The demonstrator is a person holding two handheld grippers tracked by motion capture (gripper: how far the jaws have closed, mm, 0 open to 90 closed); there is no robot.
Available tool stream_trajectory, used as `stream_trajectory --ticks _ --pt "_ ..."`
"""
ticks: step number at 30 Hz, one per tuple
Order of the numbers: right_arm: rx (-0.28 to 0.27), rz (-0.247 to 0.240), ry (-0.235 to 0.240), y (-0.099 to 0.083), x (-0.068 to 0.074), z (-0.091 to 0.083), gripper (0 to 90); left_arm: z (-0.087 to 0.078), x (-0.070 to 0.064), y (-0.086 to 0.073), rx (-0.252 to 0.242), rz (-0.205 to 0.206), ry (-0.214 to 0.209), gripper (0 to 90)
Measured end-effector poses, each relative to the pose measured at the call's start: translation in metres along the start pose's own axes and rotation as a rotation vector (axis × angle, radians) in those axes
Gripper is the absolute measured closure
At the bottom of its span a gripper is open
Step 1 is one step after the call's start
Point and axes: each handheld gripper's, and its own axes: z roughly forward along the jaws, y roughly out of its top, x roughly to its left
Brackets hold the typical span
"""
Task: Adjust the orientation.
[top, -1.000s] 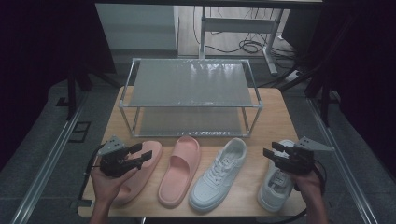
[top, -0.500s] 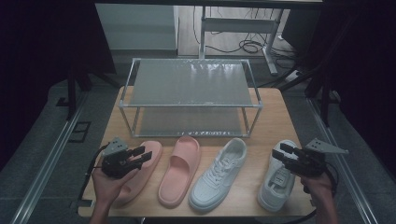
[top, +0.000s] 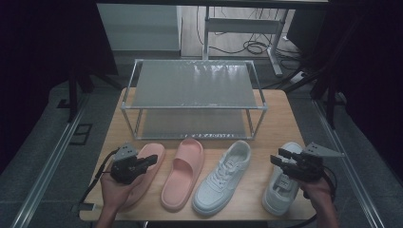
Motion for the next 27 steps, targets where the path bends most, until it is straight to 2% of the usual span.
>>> stream_trajectory --ticks 2,5,7,9,14,15,16,17,18,21,27 --pt "-0.008 0.001 -0.006 0.001 0.0 -0.002 49.7 0.001 -0.002 -0.001 0.016 0.007 0.005 89.9" --pt "-0.012 -0.003 -0.001 0.004 0.002 -0.004 49.5 -0.006 -0.005 -0.004 0.019 0.017 0.018 90.0" --pt "-0.006 -0.008 0.001 0.003 0.004 -0.003 49.2 -0.012 -0.009 -0.01 0.037 0.032 0.048 89.9" --pt "0.005 -0.006 -0.002 0.002 0.004 -0.002 49.2 -0.019 -0.014 -0.017 0.052 0.043 0.061 90.0" --pt "0.004 0.003 -0.01 0.002 0.007 -0.006 49.5 -0.017 -0.022 -0.028 0.096 0.057 0.067 90.0" --pt "0.002 0.0 -0.014 0.003 0.008 -0.007 49.5 -0.015 -0.022 -0.03 0.098 0.04 0.053 89.9" --pt "-0.001 -0.002 -0.016 0.003 0.009 -0.008 49.5 -0.013 -0.019 -0.033 0.099 0.01 0.021 89.9" --pt "-0.003 -0.004 -0.017 0.004 0.01 -0.009 49.5 -0.011 -0.017 -0.037 0.107 -0.006 0.022 90.0" --pt "-0.003 -0.004 -0.017 0.004 0.01 -0.01 49.5 -0.009 -0.016 -0.041 0.116 -0.013 0.04 90.0" --pt "-0.005 -0.004 -0.024 0.004 0.01 -0.011 49.5 -0.009 -0.019 -0.049 0.132 0.003 0.076 90.0" --pt "0.005 0.005 -0.03 0.001 0.008 -0.009 49.5 -0.005 -0.023 -0.056 0.159 0.006 0.077 90.0"
